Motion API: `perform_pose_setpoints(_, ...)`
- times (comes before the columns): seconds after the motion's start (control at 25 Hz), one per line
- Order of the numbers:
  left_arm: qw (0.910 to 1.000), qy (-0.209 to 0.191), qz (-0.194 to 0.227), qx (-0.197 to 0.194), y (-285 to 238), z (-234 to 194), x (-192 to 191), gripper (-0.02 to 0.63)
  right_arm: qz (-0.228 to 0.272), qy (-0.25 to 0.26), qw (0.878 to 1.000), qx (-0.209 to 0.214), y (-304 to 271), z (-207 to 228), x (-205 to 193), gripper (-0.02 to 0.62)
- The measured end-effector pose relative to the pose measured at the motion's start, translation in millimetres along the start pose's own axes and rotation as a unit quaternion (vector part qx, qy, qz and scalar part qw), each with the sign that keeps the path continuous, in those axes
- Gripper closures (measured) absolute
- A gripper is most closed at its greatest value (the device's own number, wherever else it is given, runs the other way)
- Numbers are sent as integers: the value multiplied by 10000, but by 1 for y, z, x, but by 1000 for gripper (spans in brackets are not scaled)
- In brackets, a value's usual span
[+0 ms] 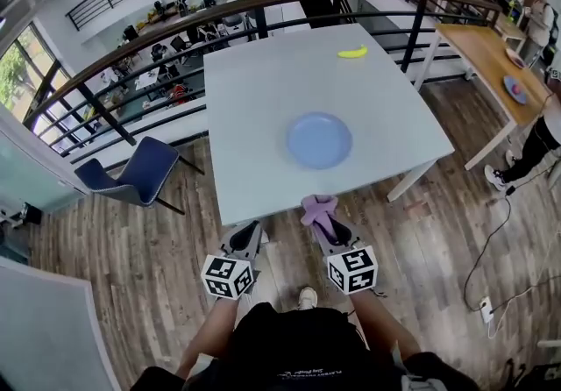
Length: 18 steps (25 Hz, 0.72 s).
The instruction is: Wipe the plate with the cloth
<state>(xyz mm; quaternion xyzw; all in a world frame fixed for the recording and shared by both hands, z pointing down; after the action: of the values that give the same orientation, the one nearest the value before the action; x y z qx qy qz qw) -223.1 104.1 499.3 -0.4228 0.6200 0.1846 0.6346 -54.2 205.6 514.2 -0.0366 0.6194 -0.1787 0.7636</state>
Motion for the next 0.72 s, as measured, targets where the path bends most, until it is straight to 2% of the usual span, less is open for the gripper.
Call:
perform_pose_setpoints(0.28,9997,55,-218,-15,-19,4,-6,594,-126,-184,9997,93,-9,10,-12,479)
perform_pose_setpoints(0.72,9989,28,-170,-444,-86,-10,21,594,-197,-67,9997,-103,-47,45,15,479)
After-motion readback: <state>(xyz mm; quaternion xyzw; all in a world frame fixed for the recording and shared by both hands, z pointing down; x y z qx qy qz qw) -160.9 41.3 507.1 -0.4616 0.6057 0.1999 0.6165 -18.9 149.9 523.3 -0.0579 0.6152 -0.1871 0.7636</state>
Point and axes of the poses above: the fingertips, and each gripper's own axes: y backward along the fingers, z to its right, x out of its top, the point moved 4 cm from there along y, backward along the fingers, and after that the axes turned 11 degrees about x, right-handed, at the moved point
